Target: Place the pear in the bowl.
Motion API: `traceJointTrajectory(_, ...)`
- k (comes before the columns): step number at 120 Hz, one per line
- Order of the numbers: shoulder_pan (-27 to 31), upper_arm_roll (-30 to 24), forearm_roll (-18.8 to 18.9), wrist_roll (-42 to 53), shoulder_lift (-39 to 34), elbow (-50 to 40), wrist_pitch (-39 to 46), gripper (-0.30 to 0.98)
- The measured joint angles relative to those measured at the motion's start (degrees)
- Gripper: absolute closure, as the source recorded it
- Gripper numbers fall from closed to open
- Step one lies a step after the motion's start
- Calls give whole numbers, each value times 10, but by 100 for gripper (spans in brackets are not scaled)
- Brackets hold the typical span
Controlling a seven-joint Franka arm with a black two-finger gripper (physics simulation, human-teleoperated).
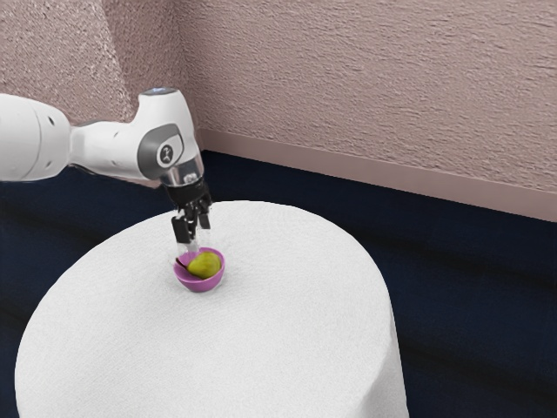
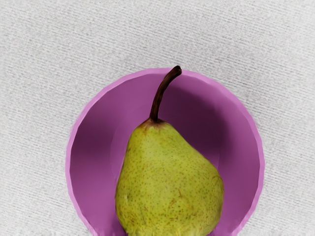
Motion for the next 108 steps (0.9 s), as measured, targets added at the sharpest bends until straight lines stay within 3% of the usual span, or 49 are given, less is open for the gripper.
traceJointTrajectory(23, 5, -2, 0, 129, -105, 19, -54, 5)
traceJointTrajectory(48, 6, -8, -7, 373, -129, 156, -158, 3)
traceJointTrajectory(77, 1, -4, -11, 617, -154, 195, -255, 2)
traceJointTrajectory(108, -13, -6, -9, 791, -158, 225, -319, 2)
